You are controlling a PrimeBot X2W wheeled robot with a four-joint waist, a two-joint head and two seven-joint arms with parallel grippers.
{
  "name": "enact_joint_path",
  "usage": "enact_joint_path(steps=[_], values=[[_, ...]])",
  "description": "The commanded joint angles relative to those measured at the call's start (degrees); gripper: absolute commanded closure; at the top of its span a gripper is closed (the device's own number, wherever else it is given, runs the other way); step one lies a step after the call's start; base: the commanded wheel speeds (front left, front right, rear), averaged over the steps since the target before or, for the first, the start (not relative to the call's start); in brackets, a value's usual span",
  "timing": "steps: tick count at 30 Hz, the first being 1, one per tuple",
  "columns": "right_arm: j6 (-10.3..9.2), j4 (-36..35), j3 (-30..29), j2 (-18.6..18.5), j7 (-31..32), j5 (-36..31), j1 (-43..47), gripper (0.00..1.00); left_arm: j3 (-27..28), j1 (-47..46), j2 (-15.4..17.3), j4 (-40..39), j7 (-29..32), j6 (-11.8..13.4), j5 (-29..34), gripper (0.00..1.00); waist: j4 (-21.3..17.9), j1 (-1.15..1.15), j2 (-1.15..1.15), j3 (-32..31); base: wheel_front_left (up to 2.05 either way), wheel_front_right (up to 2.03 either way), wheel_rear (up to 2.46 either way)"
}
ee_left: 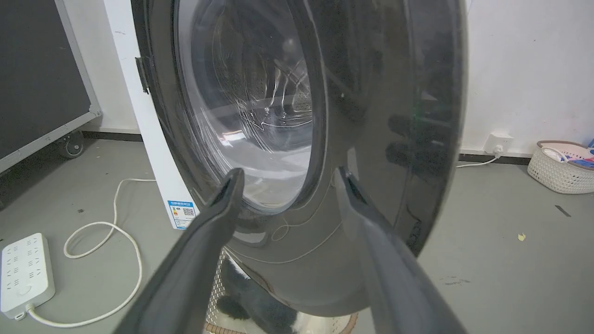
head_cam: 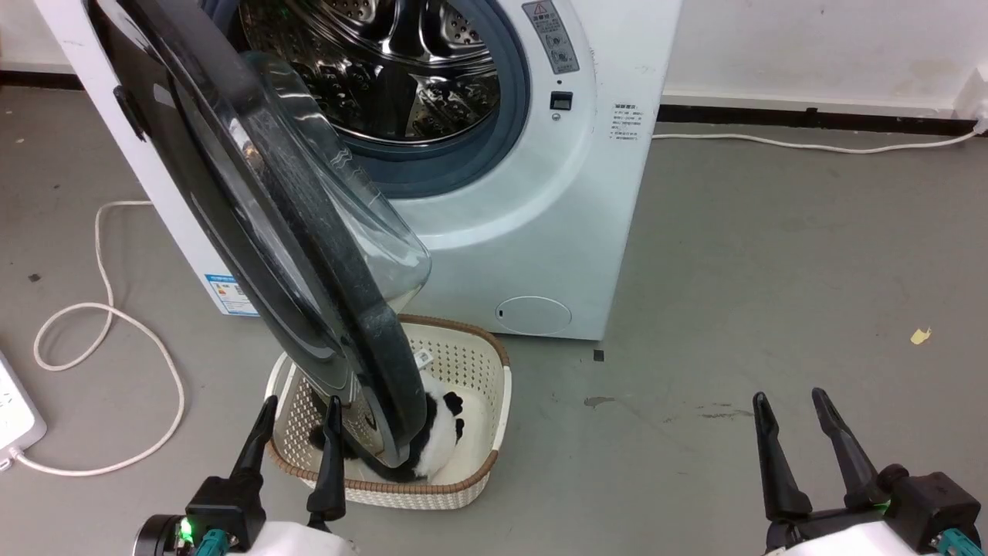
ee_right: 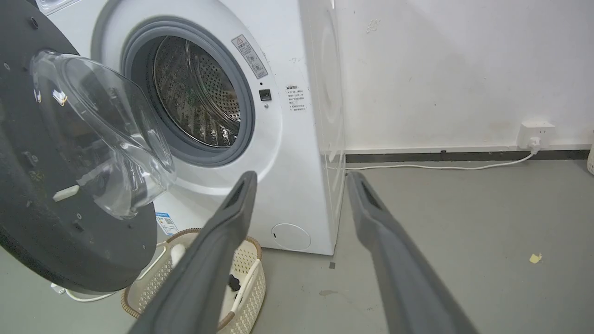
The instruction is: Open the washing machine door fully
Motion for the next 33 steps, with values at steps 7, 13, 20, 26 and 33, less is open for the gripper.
enact_joint_path(steps=[7,13,20,26,33], values=[[-0.04,-0.42,0.02,0.27,-0.25,0.87,0.04,0.00,1.11,-0.08,0.20,-3.26,-0.32,0.33,0.12,1.00,-0.29,0.00,0.00,0.11,0.00,0.00,0.00],[-0.04,-1.12,-0.22,0.28,-0.25,0.96,-0.38,0.00,4.69,-2.83,0.02,-10.18,-0.32,3.19,-1.25,1.00,-0.31,0.00,0.00,0.46,0.00,0.00,0.00],[-0.04,-1.28,0.14,0.28,-0.26,0.39,-0.50,0.00,8.61,-8.72,0.10,-20.54,-0.32,4.58,-3.51,1.00,-0.78,0.00,0.00,0.65,0.00,0.00,0.00],[-0.04,-1.26,0.14,0.28,-0.26,-0.30,-0.52,0.00,6.70,-12.99,0.89,-29.07,0.61,4.39,-1.01,1.00,-1.36,0.00,0.00,0.87,0.00,0.00,0.00],[-0.04,-0.94,0.77,0.28,-0.26,-1.44,-0.84,0.00,-2.23,-15.18,0.86,-31.76,7.23,2.14,1.38,1.00,-1.49,0.00,0.00,2.02,0.00,0.00,0.00]])
